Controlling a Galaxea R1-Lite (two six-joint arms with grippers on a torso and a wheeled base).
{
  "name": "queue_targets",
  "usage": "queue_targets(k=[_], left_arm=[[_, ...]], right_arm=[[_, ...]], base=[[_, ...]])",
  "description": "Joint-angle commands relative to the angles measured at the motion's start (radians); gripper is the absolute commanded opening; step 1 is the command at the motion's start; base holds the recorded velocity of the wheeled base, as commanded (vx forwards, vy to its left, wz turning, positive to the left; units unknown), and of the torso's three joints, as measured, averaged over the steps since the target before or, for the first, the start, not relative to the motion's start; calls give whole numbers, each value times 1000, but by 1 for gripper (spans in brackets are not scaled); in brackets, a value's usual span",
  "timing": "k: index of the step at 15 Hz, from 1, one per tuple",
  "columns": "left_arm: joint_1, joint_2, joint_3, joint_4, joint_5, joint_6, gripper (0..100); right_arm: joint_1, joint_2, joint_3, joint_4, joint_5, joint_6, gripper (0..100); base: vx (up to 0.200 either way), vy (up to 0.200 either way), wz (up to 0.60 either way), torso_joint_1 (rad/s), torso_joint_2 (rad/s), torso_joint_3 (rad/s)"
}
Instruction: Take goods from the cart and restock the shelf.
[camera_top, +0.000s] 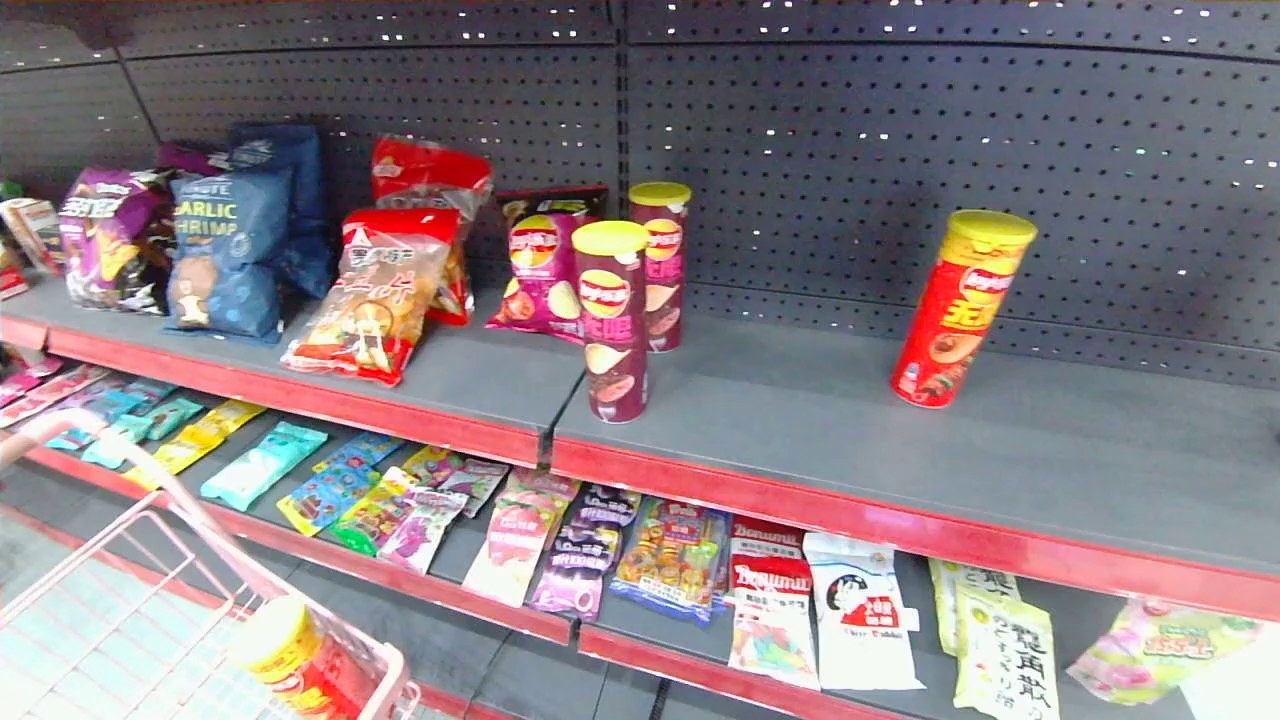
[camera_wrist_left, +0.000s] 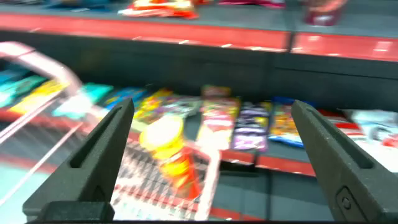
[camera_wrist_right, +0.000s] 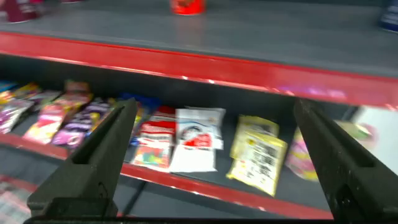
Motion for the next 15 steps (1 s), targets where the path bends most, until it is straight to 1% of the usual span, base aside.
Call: queue_targets(k=[1, 7, 12, 15], left_arm=[[0, 0, 0, 0, -1, 0, 100], [0, 0, 0, 0, -1, 0, 100], [0, 0, 0, 0, -1, 0, 100], [0, 0, 0, 0, -1, 0, 100]], right_arm=[[1, 0, 0, -1, 0, 0, 100], [1, 0, 0, -1, -1, 0, 100], [1, 0, 0, -1, -1, 3, 100], [1, 0, 0, -1, -1, 3, 100]], base=[[0, 0, 600, -2, 2, 2], [0, 0, 600, 2, 6, 2], [0, 0, 0, -13, 20, 14], [0, 0, 0, -137, 336, 185]])
